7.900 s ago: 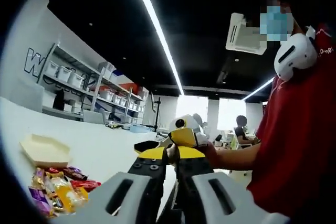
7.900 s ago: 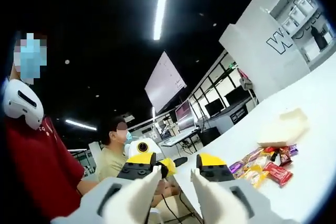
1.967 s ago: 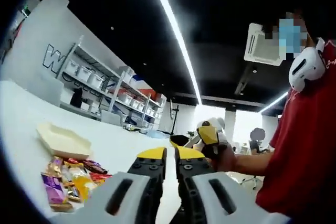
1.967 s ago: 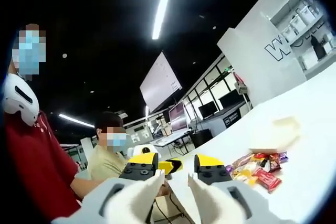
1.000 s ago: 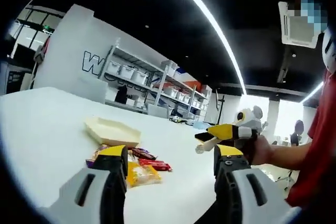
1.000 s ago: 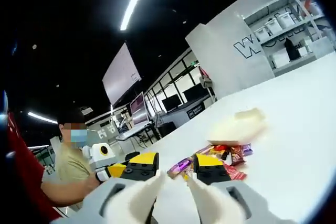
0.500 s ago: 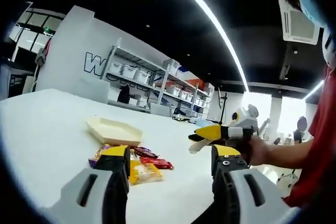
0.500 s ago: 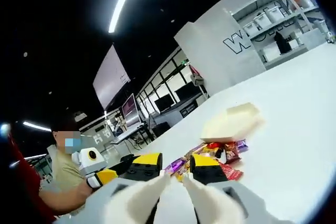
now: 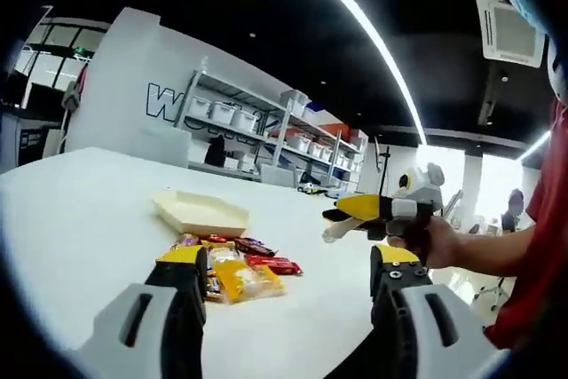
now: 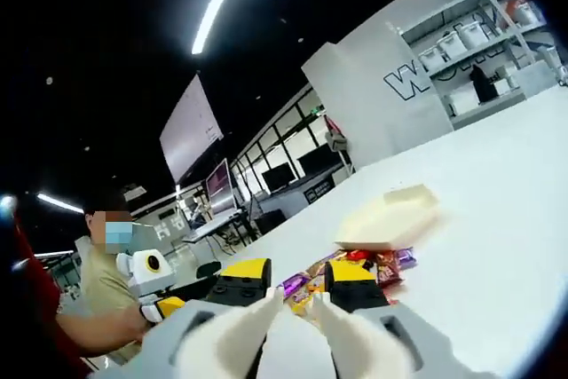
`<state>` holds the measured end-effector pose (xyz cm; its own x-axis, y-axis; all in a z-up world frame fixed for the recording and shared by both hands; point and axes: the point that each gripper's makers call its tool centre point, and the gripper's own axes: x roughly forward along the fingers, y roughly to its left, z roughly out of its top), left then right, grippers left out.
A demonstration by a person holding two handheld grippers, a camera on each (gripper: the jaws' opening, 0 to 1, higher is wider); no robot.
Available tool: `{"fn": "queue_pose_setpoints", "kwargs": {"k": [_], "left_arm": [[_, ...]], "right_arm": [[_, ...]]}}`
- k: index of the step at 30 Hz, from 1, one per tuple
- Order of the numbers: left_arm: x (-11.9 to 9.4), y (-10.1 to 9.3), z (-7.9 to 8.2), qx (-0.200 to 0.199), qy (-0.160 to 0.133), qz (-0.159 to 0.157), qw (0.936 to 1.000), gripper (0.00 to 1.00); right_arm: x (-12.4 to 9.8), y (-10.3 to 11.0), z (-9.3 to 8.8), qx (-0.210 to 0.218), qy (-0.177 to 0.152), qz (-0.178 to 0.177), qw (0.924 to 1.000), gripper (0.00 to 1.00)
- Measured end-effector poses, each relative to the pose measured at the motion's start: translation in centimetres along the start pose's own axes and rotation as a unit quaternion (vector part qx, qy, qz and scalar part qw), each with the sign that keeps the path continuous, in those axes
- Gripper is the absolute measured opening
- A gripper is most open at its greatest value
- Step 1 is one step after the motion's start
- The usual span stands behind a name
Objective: Place the target food into the container with the food tongs after gripping and lifting it, then release it inside without dropping or visibly crushing the food.
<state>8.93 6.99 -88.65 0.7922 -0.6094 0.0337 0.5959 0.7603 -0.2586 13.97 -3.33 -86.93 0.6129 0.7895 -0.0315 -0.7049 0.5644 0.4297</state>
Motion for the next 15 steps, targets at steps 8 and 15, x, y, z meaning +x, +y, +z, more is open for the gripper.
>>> {"fn": "queue_pose_setpoints", "kwargs": {"k": [8, 15], "left_arm": [[0.0, 0.7, -0.7, 0.015, 0.018, 0.02, 0.9995, 0.78], [0.0, 1.3, -1.9, 0.044, 0.05, 0.048, 0.9966, 0.92]], "right_arm": [[-0.2, -2.2, 0.1, -0.017, 0.01, -0.029, 0.9994, 0.2], [0.1, -3.4, -0.1, -0.024, 0.017, -0.039, 0.9988, 0.21]]}}
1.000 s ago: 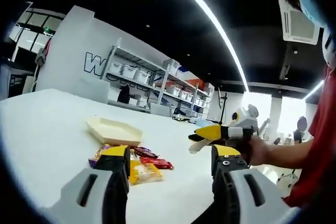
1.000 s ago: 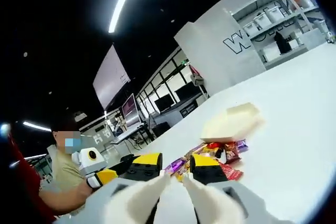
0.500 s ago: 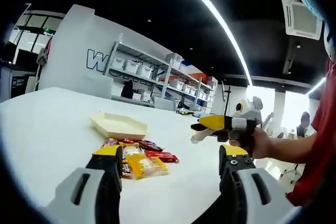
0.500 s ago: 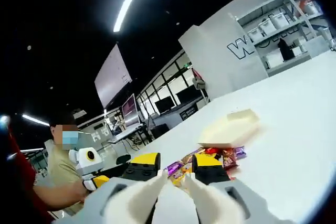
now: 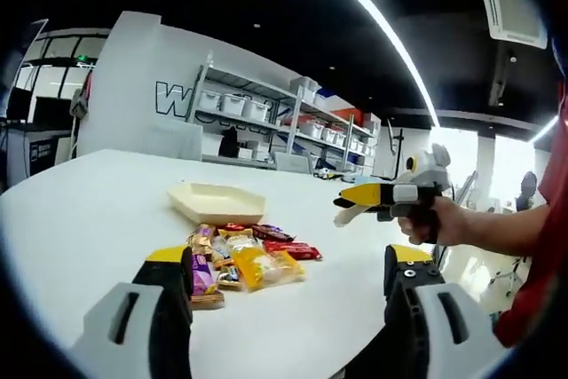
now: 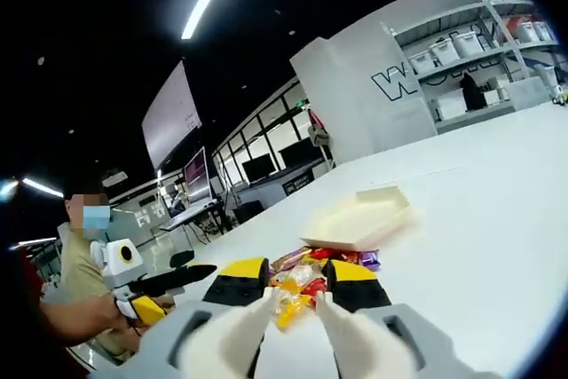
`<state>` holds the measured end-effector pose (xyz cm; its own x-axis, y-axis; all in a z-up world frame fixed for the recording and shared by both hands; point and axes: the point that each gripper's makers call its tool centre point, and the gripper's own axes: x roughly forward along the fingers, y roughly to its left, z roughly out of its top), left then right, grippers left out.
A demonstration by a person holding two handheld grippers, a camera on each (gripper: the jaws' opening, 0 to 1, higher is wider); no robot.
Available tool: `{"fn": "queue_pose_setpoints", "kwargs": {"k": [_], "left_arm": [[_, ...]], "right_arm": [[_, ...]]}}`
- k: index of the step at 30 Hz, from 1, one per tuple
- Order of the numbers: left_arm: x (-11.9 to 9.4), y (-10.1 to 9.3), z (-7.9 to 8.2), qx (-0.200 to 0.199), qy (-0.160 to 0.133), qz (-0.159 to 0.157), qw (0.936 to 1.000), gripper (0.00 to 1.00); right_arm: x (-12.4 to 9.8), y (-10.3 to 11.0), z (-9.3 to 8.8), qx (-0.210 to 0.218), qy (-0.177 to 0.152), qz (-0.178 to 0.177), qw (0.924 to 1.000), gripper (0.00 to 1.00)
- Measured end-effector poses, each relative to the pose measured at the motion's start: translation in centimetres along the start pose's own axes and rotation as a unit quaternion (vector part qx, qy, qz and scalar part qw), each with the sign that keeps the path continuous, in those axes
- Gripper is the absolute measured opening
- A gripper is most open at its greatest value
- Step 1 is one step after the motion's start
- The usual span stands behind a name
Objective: Place the target food into the container with the food tongs after gripping and lifting it, then release it inside without dropping or visibly crushing the food.
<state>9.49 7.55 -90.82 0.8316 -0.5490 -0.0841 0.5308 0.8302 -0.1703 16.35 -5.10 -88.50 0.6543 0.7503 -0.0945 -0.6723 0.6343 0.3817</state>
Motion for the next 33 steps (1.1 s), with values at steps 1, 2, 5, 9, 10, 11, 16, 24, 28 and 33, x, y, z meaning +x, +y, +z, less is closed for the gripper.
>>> {"fn": "queue_pose_setpoints", "kwargs": {"k": [1, 2, 5, 9, 10, 11, 16, 24, 28, 33], "left_arm": [[0.0, 0.2, -0.2, 0.002, 0.008, 0.007, 0.9999, 0.95], [0.1, 0.3, -0.3, 0.003, 0.01, 0.011, 0.9999, 0.98], [0.0, 0.5, -0.7, 0.003, 0.025, 0.02, 0.9995, 0.99], [-0.2, 1.1, -1.7, 0.033, 0.058, 0.043, 0.9968, 0.99], [-0.2, 1.1, -1.8, 0.035, 0.06, 0.045, 0.9965, 0.99], [-0.2, 1.1, -1.6, 0.045, 0.056, 0.049, 0.9962, 0.99], [-0.6, 2.1, -2.1, 0.039, 0.072, 0.077, 0.9936, 0.99], [-0.9, 2.1, -2.3, 0.027, 0.071, 0.076, 0.9942, 0.99], [-0.9, 2.0, -2.4, 0.026, 0.075, 0.074, 0.9941, 0.99], [-1.2, 1.9, -1.9, 0.013, 0.069, 0.076, 0.9946, 0.99]], "right_arm": [[0.1, 0.0, -0.1, -0.001, 0.001, 0.0, 1.0, 0.21], [0.3, -0.1, -0.2, -0.004, 0.006, 0.001, 1.0, 0.21], [0.6, -0.2, -0.5, -0.01, 0.01, -0.001, 0.9999, 0.21], [1.1, -0.2, -0.6, -0.013, 0.016, 0.002, 0.9998, 0.21], [1.2, -0.2, -0.7, -0.016, 0.017, 0.003, 0.9997, 0.22], [1.4, -0.1, -0.7, -0.021, 0.02, 0.003, 0.9996, 0.22], [2.4, 0.9, -0.6, -0.022, 0.022, 0.018, 0.9994, 0.22], [4.7, 3.0, -1.5, -0.049, 0.046, 0.042, 0.9969, 0.22], [6.0, 4.4, -2.2, -0.063, 0.064, 0.063, 0.994, 0.22], [7.5, 5.0, -4.0, -0.13, 0.095, 0.062, 0.985, 0.22]]}}
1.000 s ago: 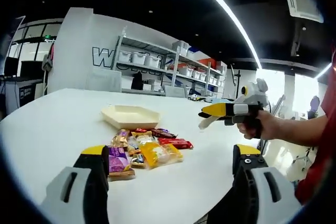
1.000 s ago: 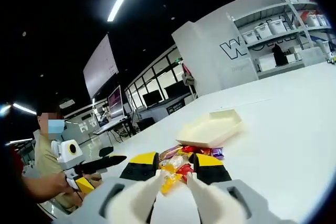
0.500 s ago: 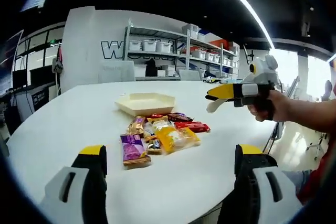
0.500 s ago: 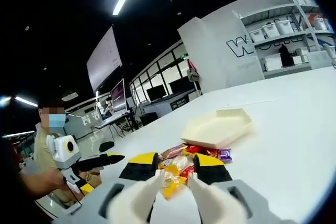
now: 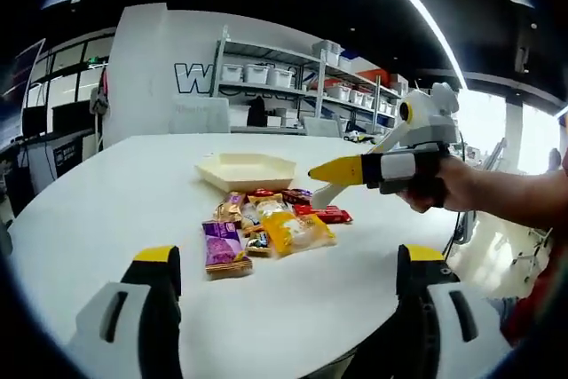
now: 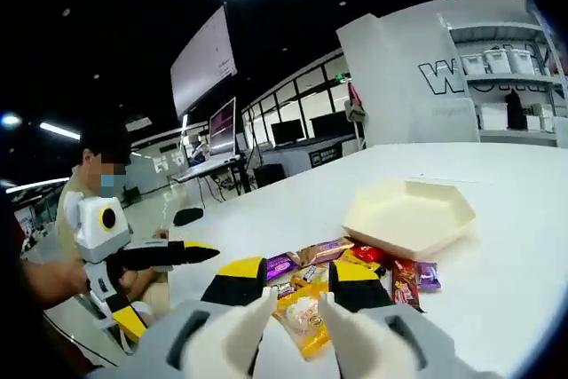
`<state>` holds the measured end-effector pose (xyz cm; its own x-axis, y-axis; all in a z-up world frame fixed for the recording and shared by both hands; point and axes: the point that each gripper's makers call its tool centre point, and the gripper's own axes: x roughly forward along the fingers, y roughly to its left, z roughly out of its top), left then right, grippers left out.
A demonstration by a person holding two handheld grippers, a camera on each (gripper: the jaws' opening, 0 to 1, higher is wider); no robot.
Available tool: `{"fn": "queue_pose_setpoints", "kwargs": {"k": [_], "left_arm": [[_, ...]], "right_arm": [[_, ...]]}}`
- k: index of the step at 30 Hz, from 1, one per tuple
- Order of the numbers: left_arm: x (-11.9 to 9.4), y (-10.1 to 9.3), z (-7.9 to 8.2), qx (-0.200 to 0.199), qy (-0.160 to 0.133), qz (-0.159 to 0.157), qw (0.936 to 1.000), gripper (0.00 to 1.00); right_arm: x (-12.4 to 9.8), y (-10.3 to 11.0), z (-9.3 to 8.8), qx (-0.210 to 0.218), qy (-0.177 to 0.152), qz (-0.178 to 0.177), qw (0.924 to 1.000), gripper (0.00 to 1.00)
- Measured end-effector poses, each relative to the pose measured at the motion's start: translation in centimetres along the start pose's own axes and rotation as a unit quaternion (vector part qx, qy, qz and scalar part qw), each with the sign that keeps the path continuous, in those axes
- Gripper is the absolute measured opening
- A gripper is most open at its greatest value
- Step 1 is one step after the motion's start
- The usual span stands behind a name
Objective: Place the target food into the container with the food tongs after gripping and lifting it, then release it inside without dropping or visibly crushing the food.
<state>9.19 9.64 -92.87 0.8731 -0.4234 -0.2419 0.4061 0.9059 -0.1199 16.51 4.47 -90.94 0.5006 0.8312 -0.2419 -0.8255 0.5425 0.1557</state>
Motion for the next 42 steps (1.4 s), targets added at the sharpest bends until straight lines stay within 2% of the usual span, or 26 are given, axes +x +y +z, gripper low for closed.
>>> {"fn": "queue_pose_setpoints", "kwargs": {"k": [2, 8, 11, 14, 16, 18, 21, 26, 29, 33, 39, 42], "left_arm": [[-0.2, 0.0, 0.2, 0.001, -0.002, 0.0, 1.0, 0.99], [-0.5, -0.2, 0.2, 0.017, 0.007, -0.001, 0.9998, 0.97], [-0.7, -0.2, 0.5, 0.042, 0.006, 0.007, 0.9991, 0.95], [-0.6, -0.2, 0.5, 0.037, 0.004, 0.003, 0.9993, 0.95], [-0.5, -0.1, 0.5, 0.038, 0.006, 0.006, 0.9993, 0.95], [-0.4, 0.1, 0.4, 0.048, 0.007, 0.012, 0.9988, 0.94], [-0.5, 0.3, 0.4, 0.042, 0.005, 0.014, 0.999, 0.94], [-0.8, 0.8, 0.3, 0.051, 0.008, 0.021, 0.9984, 0.9], [-0.9, 1.0, -0.1, 0.048, 0.017, 0.021, 0.9985, 0.91], [-0.9, 1.0, -0.3, 0.047, 0.021, 0.019, 0.9985, 0.91], [-0.7, 0.9, -0.5, 0.029, 0.021, 0.023, 0.9991, 0.93], [-0.6, 0.7, -0.5, 0.035, 0.019, 0.023, 0.999, 0.93]], "right_arm": [[0.6, 0.0, -0.9, -0.026, 0.023, -0.003, 0.9994, 0.23], [1.5, 0.2, -2.3, -0.058, 0.043, -0.008, 0.9973, 0.24], [1.6, 0.4, -2.9, -0.066, 0.054, -0.005, 0.9964, 0.22], [1.7, 0.1, -2.7, -0.048, 0.066, -0.008, 0.9966, 0.19], [1.7, 0.0, -2.7, -0.051, 0.067, -0.008, 0.9964, 0.17], [1.7, 0.1, -2.8, -0.057, 0.065, -0.01, 0.9962, 0.16], [1.6, 0.1, -2.7, -0.061, 0.056, -0.017, 0.9964, 0.16], [1.2, -0.4, -2.4, -0.023, 0.052, -0.016, 0.9983, 0.16], [0.8, -0.6, -2.1, -0.004, 0.049, -0.016, 0.9987, 0.16], [0.1, -0.8, -0.7, 0.021, 0.021, -0.017, 0.9994, 0.17], [-0.7, -1.4, 0.3, 0.026, 0.009, -0.02, 0.9994, 0.17], [-1.1, -1.7, 0.6, 0.021, 0.007, -0.025, 0.9995, 0.17]]}}
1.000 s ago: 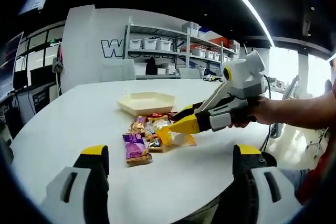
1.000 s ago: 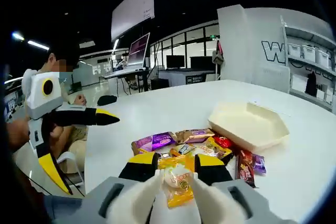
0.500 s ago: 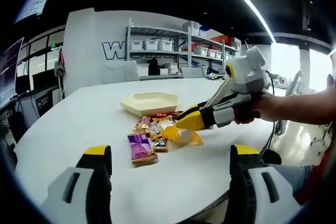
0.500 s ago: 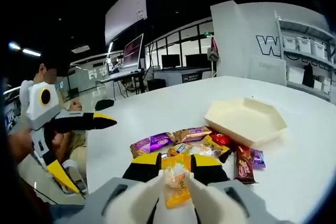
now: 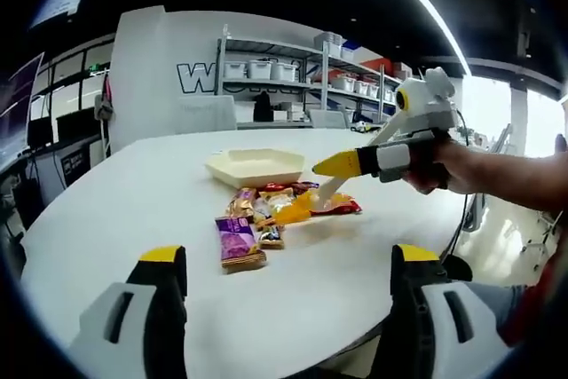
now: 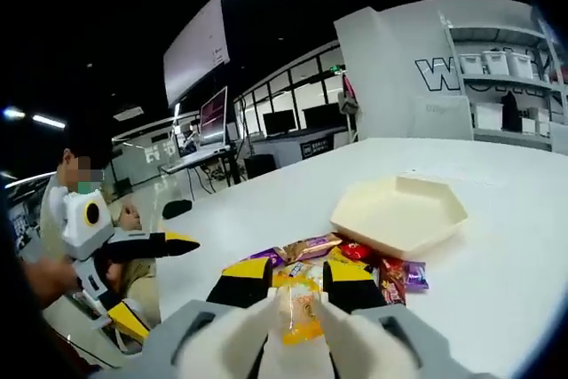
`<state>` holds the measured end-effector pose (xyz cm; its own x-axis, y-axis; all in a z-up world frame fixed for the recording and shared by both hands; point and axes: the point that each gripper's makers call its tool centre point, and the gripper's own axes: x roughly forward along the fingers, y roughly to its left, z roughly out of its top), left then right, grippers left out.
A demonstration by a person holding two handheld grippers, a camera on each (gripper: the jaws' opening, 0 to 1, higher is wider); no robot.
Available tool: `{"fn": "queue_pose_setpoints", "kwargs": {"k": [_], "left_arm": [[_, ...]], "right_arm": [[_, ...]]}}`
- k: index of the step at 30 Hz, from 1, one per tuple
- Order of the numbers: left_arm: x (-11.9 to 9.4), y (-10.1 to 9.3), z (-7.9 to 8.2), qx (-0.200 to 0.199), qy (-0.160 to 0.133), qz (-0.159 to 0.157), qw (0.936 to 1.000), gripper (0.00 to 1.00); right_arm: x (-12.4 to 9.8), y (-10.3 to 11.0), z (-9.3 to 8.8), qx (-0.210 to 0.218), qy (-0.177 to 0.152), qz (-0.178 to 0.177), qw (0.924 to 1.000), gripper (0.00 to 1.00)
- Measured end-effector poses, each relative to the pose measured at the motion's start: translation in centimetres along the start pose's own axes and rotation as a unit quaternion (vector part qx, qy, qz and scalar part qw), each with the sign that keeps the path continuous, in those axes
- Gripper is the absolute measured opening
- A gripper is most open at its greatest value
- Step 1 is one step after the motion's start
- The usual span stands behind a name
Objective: Place the target food into the container with the food tongs after gripping and lifting it, then release it inside without dropping or visibly crushing the food.
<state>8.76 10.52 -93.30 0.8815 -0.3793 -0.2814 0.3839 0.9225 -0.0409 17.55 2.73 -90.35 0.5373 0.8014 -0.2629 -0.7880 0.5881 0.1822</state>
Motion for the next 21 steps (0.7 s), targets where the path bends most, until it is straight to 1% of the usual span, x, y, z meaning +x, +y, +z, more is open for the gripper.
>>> {"fn": "queue_pose_setpoints", "kwargs": {"k": [4, 7, 11, 13, 14, 15, 16, 17, 18, 19, 21], "left_arm": [[0.1, -0.4, -0.1, -0.003, 0.004, -0.006, 1.0, 0.92], [0.2, -0.6, 0.0, 0.0, 0.003, -0.007, 1.0, 0.91], [0.3, -0.7, 0.2, 0.001, 0.003, -0.009, 1.0, 0.91], [0.2, -0.8, 0.3, 0.003, 0.001, -0.009, 1.0, 0.9], [0.2, -0.8, 0.3, 0.003, 0.001, -0.009, 1.0, 0.9], [0.2, -0.8, 0.3, 0.001, 0.001, -0.009, 1.0, 0.9], [0.2, -0.7, 0.1, -0.001, 0.004, -0.009, 1.0, 0.9], [0.2, -0.7, 0.0, -0.001, 0.006, -0.008, 0.9999, 0.9], [0.2, -0.6, -0.1, -0.002, 0.007, -0.008, 0.9999, 0.9], [0.2, -0.6, -0.2, -0.002, 0.007, -0.008, 0.9999, 0.9], [0.0, -0.5, -0.2, -0.003, 0.005, -0.007, 1.0, 0.9]], "right_arm": [[-0.5, -0.4, 0.8, -0.004, -0.01, -0.003, 0.9999, 0.16], [-0.7, -0.5, 1.0, -0.007, -0.012, -0.005, 0.9999, 0.17], [-0.6, -0.9, -0.2, -0.008, 0.006, -0.006, 0.9999, 0.18], [-0.7, -0.4, -1.1, 0.004, 0.018, 0.01, 0.9998, 0.19], [-0.8, -0.4, -1.3, 0.001, 0.02, 0.009, 0.9998, 0.2], [-0.8, -0.1, -1.8, -0.013, 0.025, 0.011, 0.9995, 0.2], [-1.0, 0.3, -2.7, -0.02, 0.047, 0.023, 0.9984, 0.21], [-1.0, 0.2, -2.9, -0.025, 0.047, 0.018, 0.9984, 0.21], [-1.3, 0.2, -3.0, -0.046, 0.046, 0.018, 0.9977, 0.21], [-1.6, 0.3, -3.1, -0.051, 0.047, 0.019, 0.9974, 0.21], [-2.3, -0.1, -2.9, -0.043, 0.043, 0.02, 0.998, 0.22]]}}
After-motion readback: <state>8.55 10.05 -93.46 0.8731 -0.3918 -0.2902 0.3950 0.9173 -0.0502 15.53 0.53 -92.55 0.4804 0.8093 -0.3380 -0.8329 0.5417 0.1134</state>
